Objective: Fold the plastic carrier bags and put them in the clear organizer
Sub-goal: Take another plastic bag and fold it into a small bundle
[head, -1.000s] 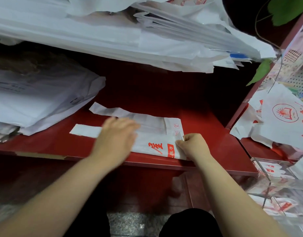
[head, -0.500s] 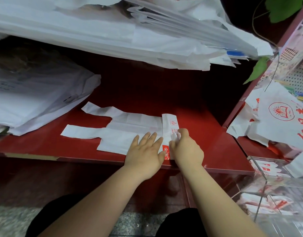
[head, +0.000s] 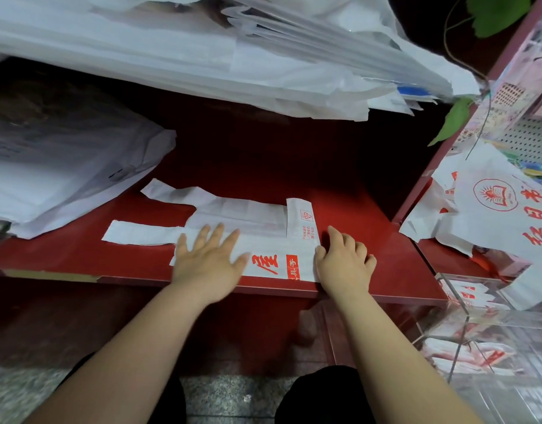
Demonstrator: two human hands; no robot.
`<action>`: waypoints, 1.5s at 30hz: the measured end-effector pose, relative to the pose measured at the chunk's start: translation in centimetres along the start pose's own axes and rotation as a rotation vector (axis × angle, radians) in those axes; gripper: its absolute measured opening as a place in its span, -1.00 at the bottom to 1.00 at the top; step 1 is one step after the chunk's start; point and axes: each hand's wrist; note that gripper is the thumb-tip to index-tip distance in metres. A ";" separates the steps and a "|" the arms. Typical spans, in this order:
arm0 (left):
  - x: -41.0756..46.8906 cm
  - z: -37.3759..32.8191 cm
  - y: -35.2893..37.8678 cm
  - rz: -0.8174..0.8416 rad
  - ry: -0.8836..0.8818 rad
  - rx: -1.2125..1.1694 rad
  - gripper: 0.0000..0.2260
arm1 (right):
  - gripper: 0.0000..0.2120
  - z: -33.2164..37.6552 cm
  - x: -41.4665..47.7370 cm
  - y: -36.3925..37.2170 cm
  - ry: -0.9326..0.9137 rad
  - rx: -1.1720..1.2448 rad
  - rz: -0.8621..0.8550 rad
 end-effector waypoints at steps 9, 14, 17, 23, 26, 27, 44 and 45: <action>-0.4 4.5 -1.6 -0.240 -0.076 -0.073 -0.58 | -0.56 0.1 -0.6 0.0 -0.015 0.002 -0.019; -1.0 -0.5 -0.3 -0.292 0.203 -0.246 -0.64 | -0.59 0.0 -0.9 0.1 -0.034 0.064 0.003; -0.6 -4.0 0.9 -0.169 0.301 -0.296 -0.62 | -0.60 -0.4 -0.6 -0.4 -0.047 0.158 0.013; 0.2 -5.3 2.2 0.037 0.356 -0.093 -0.59 | -0.68 -1.5 2.5 -1.6 0.124 0.548 0.073; 0.2 -5.1 2.1 0.071 0.382 -0.046 -0.60 | -0.65 -1.3 3.9 -1.9 0.113 0.581 0.175; 0.2 -5.1 2.1 0.072 0.387 -0.037 -0.60 | -0.70 -1.1 4.3 -1.9 0.098 0.580 0.204; 0.4 -5.0 2.5 -0.003 0.444 -0.034 -0.61 | -0.80 -2.7 4.8 -1.2 -0.231 0.571 0.282; 0.3 -4.9 2.5 -0.012 0.454 -0.027 -0.61 | -0.79 -2.7 4.6 -1.0 -0.248 0.555 0.243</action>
Point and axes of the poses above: each hand's wrist, its own x-axis towards the middle knuckle, its own y-axis out of the palm, z = x × y, and after that the axes turned 10 degrees about -x, right-handed
